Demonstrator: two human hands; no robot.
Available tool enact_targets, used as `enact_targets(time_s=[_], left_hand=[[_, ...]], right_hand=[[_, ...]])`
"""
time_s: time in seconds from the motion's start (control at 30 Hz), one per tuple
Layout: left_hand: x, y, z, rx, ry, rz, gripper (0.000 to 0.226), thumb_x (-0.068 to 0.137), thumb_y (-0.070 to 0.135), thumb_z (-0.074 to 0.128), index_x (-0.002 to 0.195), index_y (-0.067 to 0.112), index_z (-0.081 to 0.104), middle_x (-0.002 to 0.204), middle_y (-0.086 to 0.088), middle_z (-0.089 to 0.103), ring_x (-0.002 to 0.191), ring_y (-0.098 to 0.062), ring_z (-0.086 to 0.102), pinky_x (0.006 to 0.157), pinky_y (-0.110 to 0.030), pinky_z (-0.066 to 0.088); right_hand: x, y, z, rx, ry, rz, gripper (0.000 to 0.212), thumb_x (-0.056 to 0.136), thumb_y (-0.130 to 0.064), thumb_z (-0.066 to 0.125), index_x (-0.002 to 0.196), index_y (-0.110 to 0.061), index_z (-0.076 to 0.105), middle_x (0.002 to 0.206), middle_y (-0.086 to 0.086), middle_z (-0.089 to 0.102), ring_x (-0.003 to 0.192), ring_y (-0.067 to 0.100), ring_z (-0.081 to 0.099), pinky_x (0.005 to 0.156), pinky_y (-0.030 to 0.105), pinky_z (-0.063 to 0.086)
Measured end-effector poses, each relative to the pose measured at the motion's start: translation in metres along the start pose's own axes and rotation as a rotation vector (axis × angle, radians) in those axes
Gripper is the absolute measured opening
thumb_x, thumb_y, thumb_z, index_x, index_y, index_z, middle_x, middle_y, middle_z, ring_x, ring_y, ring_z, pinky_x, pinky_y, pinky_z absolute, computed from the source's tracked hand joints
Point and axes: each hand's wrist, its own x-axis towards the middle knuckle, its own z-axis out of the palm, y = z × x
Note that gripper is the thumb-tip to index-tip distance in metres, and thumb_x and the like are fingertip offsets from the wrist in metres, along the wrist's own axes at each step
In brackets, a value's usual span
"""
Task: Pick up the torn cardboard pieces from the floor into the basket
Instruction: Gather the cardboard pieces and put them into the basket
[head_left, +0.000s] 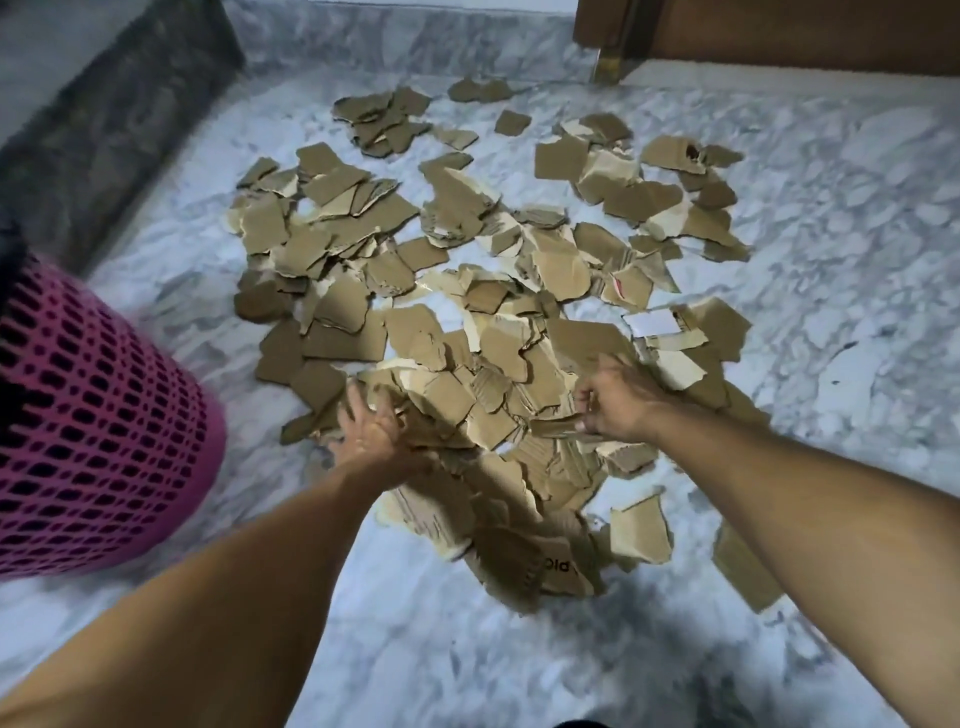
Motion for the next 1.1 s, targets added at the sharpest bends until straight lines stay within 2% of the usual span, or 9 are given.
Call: enact_targets(time_s=[0.1,0.23,0.3,0.4,0.63,0.73,0.83,0.93,1.1], left_hand=[[0.022,-0.006,-0.01,-0.1,-0.001,-0.128,0.123,0.064,0.062,0.077,0.154,0.021,0.004,0.159,-0.015,-0.014,0.146,-0.043,0.001,0.115,-0.058,0.021],[0.048,-0.019,-0.019,-0.362,0.049,-0.424,0.135,0.054,0.074,0.073,0.154,0.014,0.005,0.159,-0.021,-0.009,0.146,-0.044,-0.006,0.118,-0.056,0.009],[0.056,-0.02,-0.018,-0.468,0.008,-0.478,0.111,0.071,0.057,0.074,0.151,0.003,0.02,0.158,-0.026,0.008,0.146,-0.042,0.007,0.118,-0.047,0.011],[0.068,-0.023,-0.008,-0.573,-0.046,-0.508,0.124,0.048,0.066,0.084,0.143,0.002,0.036,0.148,-0.026,0.033,0.137,-0.042,0.033,0.116,-0.043,0.027],[0.086,-0.033,0.021,-0.436,0.041,-0.542,0.154,-0.002,0.082,0.067,0.134,0.024,0.026,0.13,-0.015,0.046,0.121,-0.039,0.047,0.095,-0.054,0.047],[0.069,-0.012,0.006,-0.527,0.074,-0.468,0.141,0.025,0.072,0.08,0.142,0.014,0.025,0.135,-0.019,0.047,0.126,-0.039,0.044,0.102,-0.051,0.044],[0.065,-0.001,0.006,-0.63,0.019,-0.446,0.118,0.054,0.052,0.087,0.143,0.011,0.021,0.136,-0.021,0.047,0.127,-0.04,0.045,0.103,-0.047,0.044],[0.064,0.003,0.01,-0.73,0.031,-0.391,0.126,0.043,0.068,0.081,0.142,0.017,0.024,0.139,-0.019,0.045,0.127,-0.04,0.045,0.102,-0.05,0.044],[0.056,0.016,0.008,-0.969,0.122,-0.404,0.137,0.038,0.082,0.073,0.146,0.016,0.02,0.148,-0.018,0.034,0.132,-0.039,0.039,0.106,-0.053,0.039]], right_hand=[[0.031,0.006,-0.008,0.013,0.07,-0.014,0.047,0.07,-0.045,0.083,0.107,-0.028,0.06,0.133,0.001,0.047,0.127,0.026,0.042,0.105,0.039,0.034],[0.068,0.019,-0.019,0.278,0.036,0.095,0.107,0.06,-0.059,0.084,0.146,-0.023,0.032,0.152,0.007,0.032,0.138,0.031,0.033,0.113,0.047,0.034],[0.083,0.028,-0.022,0.292,-0.052,0.115,0.125,0.058,-0.06,0.085,0.155,-0.027,0.014,0.163,0.004,0.013,0.149,0.029,0.015,0.119,0.049,0.023],[0.095,0.037,-0.022,0.12,-0.24,0.062,0.145,0.05,-0.063,0.087,0.154,-0.04,-0.011,0.165,-0.005,-0.011,0.151,0.024,-0.011,0.121,0.054,0.007],[0.085,0.022,-0.011,-0.087,-0.178,0.063,0.151,0.042,-0.069,0.085,0.156,-0.027,-0.004,0.163,0.011,0.01,0.149,0.037,0.011,0.12,0.053,0.015],[0.085,0.021,-0.007,-0.031,-0.176,0.098,0.155,0.04,-0.069,0.086,0.154,-0.028,-0.01,0.159,0.015,0.025,0.144,0.039,0.027,0.117,0.055,0.024],[0.087,0.023,-0.005,0.1,-0.223,0.175,0.145,0.039,-0.066,0.088,0.154,-0.021,0.011,0.148,0.014,0.045,0.133,0.04,0.043,0.111,0.052,0.035],[0.086,0.024,-0.005,0.335,-0.241,0.264,0.12,0.05,-0.047,0.093,0.147,-0.01,0.033,0.14,0.013,0.049,0.122,0.035,0.051,0.101,0.045,0.047],[0.08,0.018,0.003,0.626,-0.26,0.311,0.128,0.053,-0.033,0.094,0.155,-0.019,0.016,0.13,0.015,0.053,0.102,0.034,0.064,0.088,0.049,0.056]])
